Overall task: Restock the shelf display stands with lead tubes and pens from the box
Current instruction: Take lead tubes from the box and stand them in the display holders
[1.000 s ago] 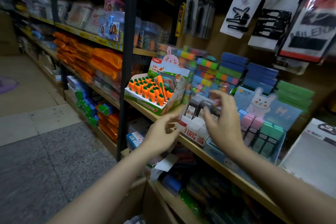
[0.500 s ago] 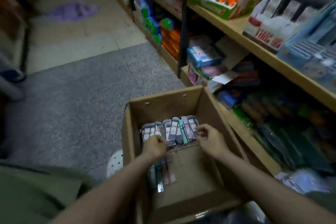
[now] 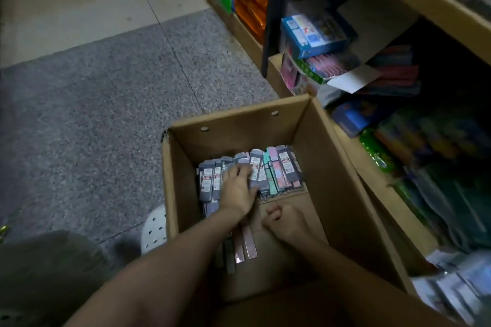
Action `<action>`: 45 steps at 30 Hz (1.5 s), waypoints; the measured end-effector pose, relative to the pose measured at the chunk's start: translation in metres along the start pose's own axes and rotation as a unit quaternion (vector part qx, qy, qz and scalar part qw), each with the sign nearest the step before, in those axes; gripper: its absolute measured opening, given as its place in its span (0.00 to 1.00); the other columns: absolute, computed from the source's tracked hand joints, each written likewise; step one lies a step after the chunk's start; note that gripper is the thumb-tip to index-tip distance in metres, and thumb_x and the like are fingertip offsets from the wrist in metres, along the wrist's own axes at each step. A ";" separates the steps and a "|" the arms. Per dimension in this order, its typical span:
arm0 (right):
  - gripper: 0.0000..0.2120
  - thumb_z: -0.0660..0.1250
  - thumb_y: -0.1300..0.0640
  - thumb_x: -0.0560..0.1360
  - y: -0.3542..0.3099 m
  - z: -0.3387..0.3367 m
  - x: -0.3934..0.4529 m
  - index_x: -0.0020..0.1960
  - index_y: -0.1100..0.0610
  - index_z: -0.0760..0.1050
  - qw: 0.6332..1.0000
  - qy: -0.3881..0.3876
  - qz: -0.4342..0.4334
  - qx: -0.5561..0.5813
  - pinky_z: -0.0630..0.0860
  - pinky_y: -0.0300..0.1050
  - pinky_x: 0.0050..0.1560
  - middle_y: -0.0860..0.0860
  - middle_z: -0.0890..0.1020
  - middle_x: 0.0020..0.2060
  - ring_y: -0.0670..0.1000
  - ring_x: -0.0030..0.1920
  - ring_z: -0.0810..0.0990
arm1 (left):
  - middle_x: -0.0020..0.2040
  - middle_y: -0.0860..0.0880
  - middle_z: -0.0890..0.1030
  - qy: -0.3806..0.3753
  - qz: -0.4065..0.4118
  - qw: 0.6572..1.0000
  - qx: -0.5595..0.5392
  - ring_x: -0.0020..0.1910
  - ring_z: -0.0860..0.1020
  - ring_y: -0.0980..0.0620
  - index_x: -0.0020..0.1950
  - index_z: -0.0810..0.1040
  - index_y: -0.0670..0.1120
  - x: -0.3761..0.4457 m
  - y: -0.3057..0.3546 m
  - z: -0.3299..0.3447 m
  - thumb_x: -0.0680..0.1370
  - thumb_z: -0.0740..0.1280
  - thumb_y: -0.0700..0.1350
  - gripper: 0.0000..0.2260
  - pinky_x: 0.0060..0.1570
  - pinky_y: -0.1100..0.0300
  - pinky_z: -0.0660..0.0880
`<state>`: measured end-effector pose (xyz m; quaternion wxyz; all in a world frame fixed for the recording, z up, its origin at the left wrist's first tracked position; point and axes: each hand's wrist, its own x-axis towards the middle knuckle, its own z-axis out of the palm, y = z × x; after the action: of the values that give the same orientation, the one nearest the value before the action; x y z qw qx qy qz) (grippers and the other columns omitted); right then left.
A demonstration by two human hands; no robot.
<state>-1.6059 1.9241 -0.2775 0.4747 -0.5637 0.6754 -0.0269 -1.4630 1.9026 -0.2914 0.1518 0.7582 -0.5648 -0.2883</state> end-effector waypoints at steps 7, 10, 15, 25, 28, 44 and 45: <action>0.18 0.75 0.54 0.68 0.002 0.058 0.021 0.53 0.58 0.74 0.998 -0.025 -0.016 -0.050 0.75 0.46 0.46 0.56 0.82 0.47 0.58 0.50 0.80 | 0.61 0.44 0.73 0.009 -0.042 0.999 -0.033 0.62 0.71 0.44 0.63 0.73 0.44 0.032 -0.004 0.009 0.71 0.75 0.49 0.24 0.61 0.52 0.70; 0.21 0.77 0.54 0.67 0.006 0.069 0.024 0.56 0.56 0.73 0.997 0.001 -0.043 -0.057 0.77 0.48 0.47 0.55 0.83 0.49 0.58 0.50 0.81 | 0.61 0.44 0.74 0.019 -0.037 0.999 -0.022 0.61 0.73 0.45 0.62 0.72 0.44 0.033 -0.005 0.008 0.70 0.77 0.44 0.24 0.60 0.53 0.70; 0.16 0.73 0.58 0.70 0.011 0.071 0.025 0.56 0.54 0.76 0.995 0.034 -0.065 -0.066 0.77 0.48 0.51 0.55 0.82 0.51 0.59 0.53 0.80 | 0.58 0.41 0.77 -0.002 -0.070 0.997 -0.014 0.57 0.75 0.42 0.62 0.72 0.43 0.030 -0.012 0.002 0.68 0.77 0.40 0.25 0.53 0.55 0.70; 0.31 0.71 0.68 0.71 0.019 -0.005 0.006 0.70 0.49 0.69 0.995 0.037 -0.007 0.095 0.69 0.25 0.38 0.47 0.80 0.54 0.44 0.49 0.77 | 0.41 0.43 0.76 -0.053 -0.116 0.987 -0.099 0.42 0.75 0.47 0.41 0.70 0.45 0.010 -0.011 -0.010 0.73 0.71 0.37 0.09 0.42 0.59 0.69; 0.29 0.73 0.69 0.69 0.002 -0.040 -0.004 0.67 0.50 0.74 0.988 0.067 -0.043 0.133 0.74 0.32 0.43 0.47 0.82 0.47 0.45 0.46 0.80 | 0.34 0.48 0.70 -0.139 -0.084 0.961 -0.222 0.29 0.74 0.55 0.37 0.67 0.46 0.003 0.012 -0.033 0.73 0.71 0.31 0.16 0.35 0.60 0.75; 0.22 0.76 0.61 0.69 -0.100 -0.252 -0.173 0.56 0.43 0.74 0.869 0.365 -0.313 0.118 0.79 0.34 0.39 0.45 0.82 0.42 0.42 0.38 0.83 | 0.51 0.41 0.82 -0.249 0.337 0.869 -0.263 0.48 0.83 0.45 0.65 0.62 0.65 -0.029 0.216 -0.205 0.70 0.72 0.28 0.39 0.45 0.50 0.81; 0.22 0.77 0.60 0.69 -0.099 -0.258 -0.183 0.56 0.42 0.73 0.860 0.388 -0.313 0.108 0.78 0.32 0.39 0.43 0.82 0.42 0.40 0.37 0.82 | 0.49 0.43 0.82 -0.248 0.343 0.866 -0.268 0.46 0.83 0.48 0.67 0.61 0.64 -0.029 0.225 -0.207 0.71 0.72 0.29 0.38 0.45 0.51 0.81</action>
<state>-1.7218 1.9036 0.0328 0.1987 -0.6341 0.5861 -0.4636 -1.5153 1.8394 0.0045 0.2938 0.3505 -0.7091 -0.5367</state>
